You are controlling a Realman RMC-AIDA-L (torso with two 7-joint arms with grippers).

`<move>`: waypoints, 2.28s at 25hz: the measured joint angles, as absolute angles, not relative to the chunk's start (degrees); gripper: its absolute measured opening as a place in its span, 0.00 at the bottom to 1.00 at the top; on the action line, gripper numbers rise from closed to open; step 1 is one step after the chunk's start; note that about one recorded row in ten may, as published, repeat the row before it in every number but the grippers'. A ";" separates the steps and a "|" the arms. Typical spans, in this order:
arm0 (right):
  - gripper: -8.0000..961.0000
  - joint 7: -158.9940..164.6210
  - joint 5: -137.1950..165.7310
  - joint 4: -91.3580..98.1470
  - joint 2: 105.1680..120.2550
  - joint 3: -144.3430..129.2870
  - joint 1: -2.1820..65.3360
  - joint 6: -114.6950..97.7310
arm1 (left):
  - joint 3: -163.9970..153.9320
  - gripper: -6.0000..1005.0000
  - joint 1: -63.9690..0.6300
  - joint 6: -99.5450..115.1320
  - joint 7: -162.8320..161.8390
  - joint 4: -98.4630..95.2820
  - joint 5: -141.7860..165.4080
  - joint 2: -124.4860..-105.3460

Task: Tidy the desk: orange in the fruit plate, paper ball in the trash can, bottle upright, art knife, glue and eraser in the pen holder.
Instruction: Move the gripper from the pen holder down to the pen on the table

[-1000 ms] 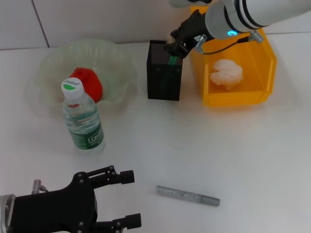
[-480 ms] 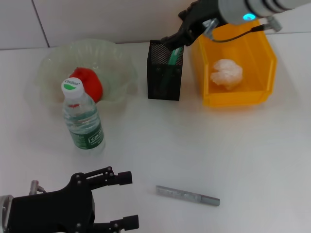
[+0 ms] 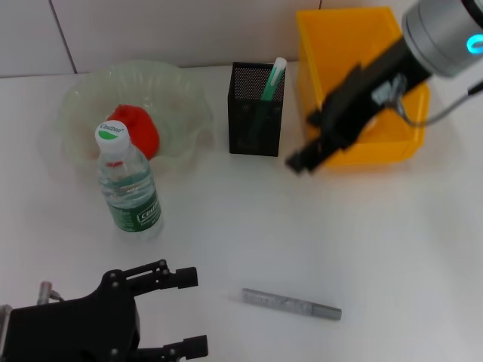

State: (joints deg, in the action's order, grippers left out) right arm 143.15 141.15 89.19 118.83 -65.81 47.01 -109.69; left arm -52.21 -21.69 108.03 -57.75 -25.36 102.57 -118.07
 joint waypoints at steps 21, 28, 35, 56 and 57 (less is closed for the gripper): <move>0.72 140.95 139.24 76.04 119.44 -90.57 44.56 -99.85 | -51.63 0.81 -19.60 108.62 -55.79 -26.92 104.25 -117.13; 0.72 142.15 139.18 75.44 119.49 -95.75 44.63 -96.63 | -51.93 0.81 -20.00 107.18 -54.94 -26.91 104.65 -117.33; 0.72 143.27 138.84 72.66 119.59 -98.48 45.24 -93.54 | -51.62 0.81 -19.59 103.73 -51.60 -26.88 105.03 -117.33; 0.72 143.58 139.04 69.72 119.70 -108.20 45.77 -87.28 | -52.03 0.81 -19.51 100.80 -51.65 -26.69 105.02 -117.33; 0.72 143.58 139.04 69.72 119.70 -108.20 45.77 -87.28 | -52.03 0.81 -19.51 100.80 -51.65 -26.69 105.02 -117.33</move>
State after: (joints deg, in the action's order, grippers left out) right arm 143.58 139.04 69.72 119.70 -108.20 45.77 -87.28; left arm -52.03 -19.51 100.80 -51.65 -26.69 105.02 -117.33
